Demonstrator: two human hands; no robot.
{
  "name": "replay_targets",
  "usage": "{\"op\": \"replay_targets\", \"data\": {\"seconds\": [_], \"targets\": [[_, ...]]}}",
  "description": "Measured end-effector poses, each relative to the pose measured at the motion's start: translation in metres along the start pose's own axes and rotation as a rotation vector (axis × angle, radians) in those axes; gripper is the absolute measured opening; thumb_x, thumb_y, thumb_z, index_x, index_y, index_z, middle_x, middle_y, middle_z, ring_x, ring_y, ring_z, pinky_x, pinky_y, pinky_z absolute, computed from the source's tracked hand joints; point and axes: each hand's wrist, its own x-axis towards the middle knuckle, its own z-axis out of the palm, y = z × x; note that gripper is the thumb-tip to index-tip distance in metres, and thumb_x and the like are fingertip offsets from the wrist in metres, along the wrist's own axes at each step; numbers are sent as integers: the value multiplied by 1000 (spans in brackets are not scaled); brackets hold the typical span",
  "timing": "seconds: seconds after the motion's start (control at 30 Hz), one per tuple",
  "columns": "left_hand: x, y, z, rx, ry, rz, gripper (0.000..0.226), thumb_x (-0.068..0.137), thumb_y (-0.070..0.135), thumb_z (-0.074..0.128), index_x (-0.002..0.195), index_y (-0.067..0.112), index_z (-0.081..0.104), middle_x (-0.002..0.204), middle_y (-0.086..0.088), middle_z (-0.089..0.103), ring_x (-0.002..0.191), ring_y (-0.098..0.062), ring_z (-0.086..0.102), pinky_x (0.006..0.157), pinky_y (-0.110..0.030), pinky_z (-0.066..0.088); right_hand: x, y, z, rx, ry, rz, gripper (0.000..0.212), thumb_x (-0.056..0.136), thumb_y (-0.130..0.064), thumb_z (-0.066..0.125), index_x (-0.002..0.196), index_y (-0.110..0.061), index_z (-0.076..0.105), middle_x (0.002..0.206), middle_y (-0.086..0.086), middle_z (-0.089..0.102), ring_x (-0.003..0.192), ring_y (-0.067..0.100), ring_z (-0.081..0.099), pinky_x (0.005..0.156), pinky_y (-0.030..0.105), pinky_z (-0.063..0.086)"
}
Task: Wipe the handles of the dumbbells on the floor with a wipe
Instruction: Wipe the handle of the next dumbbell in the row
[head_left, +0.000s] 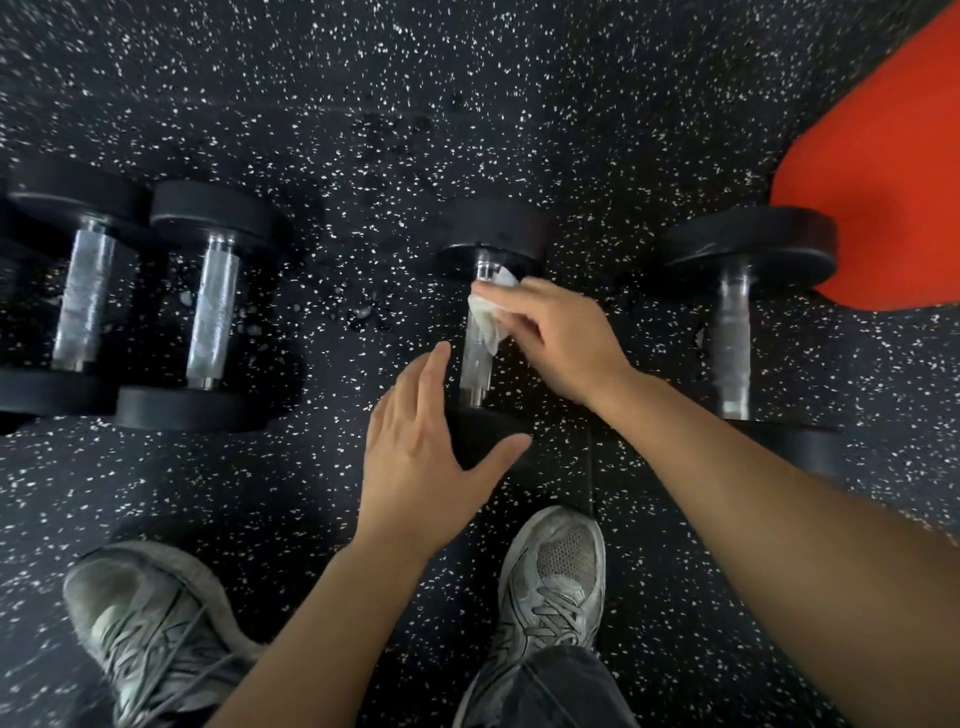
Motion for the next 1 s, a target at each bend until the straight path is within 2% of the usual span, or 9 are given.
{"op": "replay_targets", "data": {"seconds": [0.07, 0.23, 0.33, 0.43, 0.5, 0.6, 0.77, 0.93, 1.0], "targets": [[-1, -6, -1, 26, 1, 7, 105, 82, 75, 61, 162, 27, 13, 163, -1, 30, 150, -22, 30, 125, -44, 23, -9, -4, 13, 31, -106, -48, 41, 108, -36, 45, 148, -35, 50, 126, -10, 67, 107, 9, 66, 91, 32, 54], [-6, -29, -17, 48, 72, -4, 93, 89, 67, 60, 160, 21, 20, 158, -4, 39, 144, -25, 39, 119, -50, 34, -8, -17, 21, -52, -354, -207, 39, 104, -27, 54, 140, -41, 59, 104, -20, 58, 95, 1, 57, 84, 34, 54], [-8, -37, -25, 68, 114, -1, 89, 92, 64, 57, 160, 20, 21, 158, -6, 39, 144, -25, 40, 118, -49, 34, 8, -29, 20, 61, -218, -175, 41, 107, -32, 50, 148, -39, 50, 117, -13, 72, 103, 6, 68, 92, 34, 55], [-11, -43, -32, 77, 128, -28, 89, 92, 64, 59, 160, 21, 20, 158, -4, 38, 145, -23, 39, 118, -44, 31, 27, -36, 28, 16, -15, -63, 42, 106, -33, 47, 148, -36, 49, 84, -10, 69, 72, 8, 64, 71, 35, 52], [-12, -48, -36, 82, 134, -37, 90, 92, 66, 57, 160, 22, 20, 158, -4, 39, 144, -23, 39, 118, -44, 31, 32, -38, 35, -50, 76, -55, 38, 105, -34, 50, 141, -35, 58, 103, -6, 70, 84, 17, 68, 74, 40, 55], [-15, -57, -42, 87, 162, -38, 86, 93, 62, 56, 160, 19, 23, 158, -6, 40, 144, -24, 40, 118, -45, 33, 24, -40, 48, -38, 85, -164, 34, 102, -25, 57, 135, -26, 66, 118, -5, 69, 94, 16, 69, 76, 39, 58], [-15, -65, -52, 88, 188, -57, 88, 93, 63, 59, 160, 21, 22, 158, -4, 39, 144, -23, 40, 118, -46, 34, 10, -44, 55, -43, -136, -343, 41, 96, -14, 63, 134, -28, 66, 105, -10, 64, 87, 8, 60, 74, 39, 54], [-13, -70, -56, 94, 188, -65, 92, 90, 64, 64, 160, 22, 21, 160, -2, 37, 145, -22, 38, 119, -44, 31, 43, -50, 49, 31, 205, -141, 38, 100, -14, 56, 133, -30, 68, 125, -9, 71, 99, 5, 66, 80, 27, 55], [-14, -72, -57, 100, 193, -72, 90, 91, 60, 64, 160, 21, 21, 160, -2, 37, 145, -22, 38, 119, -44, 31, 46, -53, 58, 26, 185, -104, 38, 103, -18, 54, 136, -32, 65, 133, -10, 68, 112, 7, 67, 88, 31, 57]]}}
